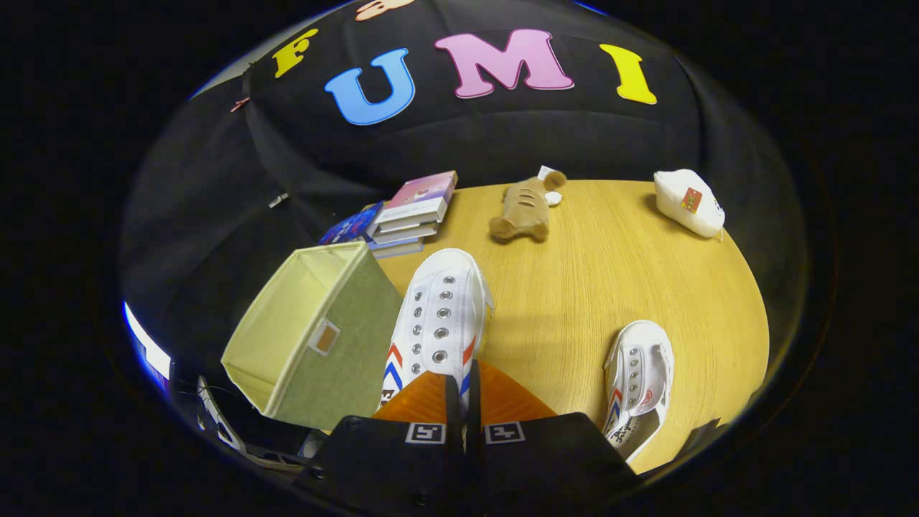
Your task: Open the storage box then place both shoes into the box .Put the left shoe in first, then the right shoe, with the right side of both shoes facing outward in a uniform manner.
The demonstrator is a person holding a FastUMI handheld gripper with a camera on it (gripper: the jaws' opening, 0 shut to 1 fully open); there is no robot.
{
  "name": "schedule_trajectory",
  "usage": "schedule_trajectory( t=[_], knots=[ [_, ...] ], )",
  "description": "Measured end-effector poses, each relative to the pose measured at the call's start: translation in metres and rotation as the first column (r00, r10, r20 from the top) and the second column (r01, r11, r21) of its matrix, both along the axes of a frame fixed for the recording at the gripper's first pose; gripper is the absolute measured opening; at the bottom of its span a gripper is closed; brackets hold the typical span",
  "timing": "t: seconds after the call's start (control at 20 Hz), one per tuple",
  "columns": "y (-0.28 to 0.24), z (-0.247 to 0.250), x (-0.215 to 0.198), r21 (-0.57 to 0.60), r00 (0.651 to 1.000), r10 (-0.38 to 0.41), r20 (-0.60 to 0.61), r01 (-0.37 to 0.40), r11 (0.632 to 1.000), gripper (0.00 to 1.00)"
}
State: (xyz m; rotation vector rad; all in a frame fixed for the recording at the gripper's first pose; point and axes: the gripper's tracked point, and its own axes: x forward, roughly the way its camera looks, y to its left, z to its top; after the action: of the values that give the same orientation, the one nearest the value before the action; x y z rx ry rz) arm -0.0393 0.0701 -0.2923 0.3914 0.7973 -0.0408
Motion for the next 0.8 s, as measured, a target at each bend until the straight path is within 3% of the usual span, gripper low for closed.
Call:
schedule_trajectory(
  t=[0.4,0.8],
  knots=[
    [0.056,0.077,0.045,0.075,0.999,0.010,0.048,-0.013,0.997,0.05],
    [0.143,0.073,0.088,0.200,1.000,0.006,-0.015,-0.003,0.980,0.05]
  ],
)
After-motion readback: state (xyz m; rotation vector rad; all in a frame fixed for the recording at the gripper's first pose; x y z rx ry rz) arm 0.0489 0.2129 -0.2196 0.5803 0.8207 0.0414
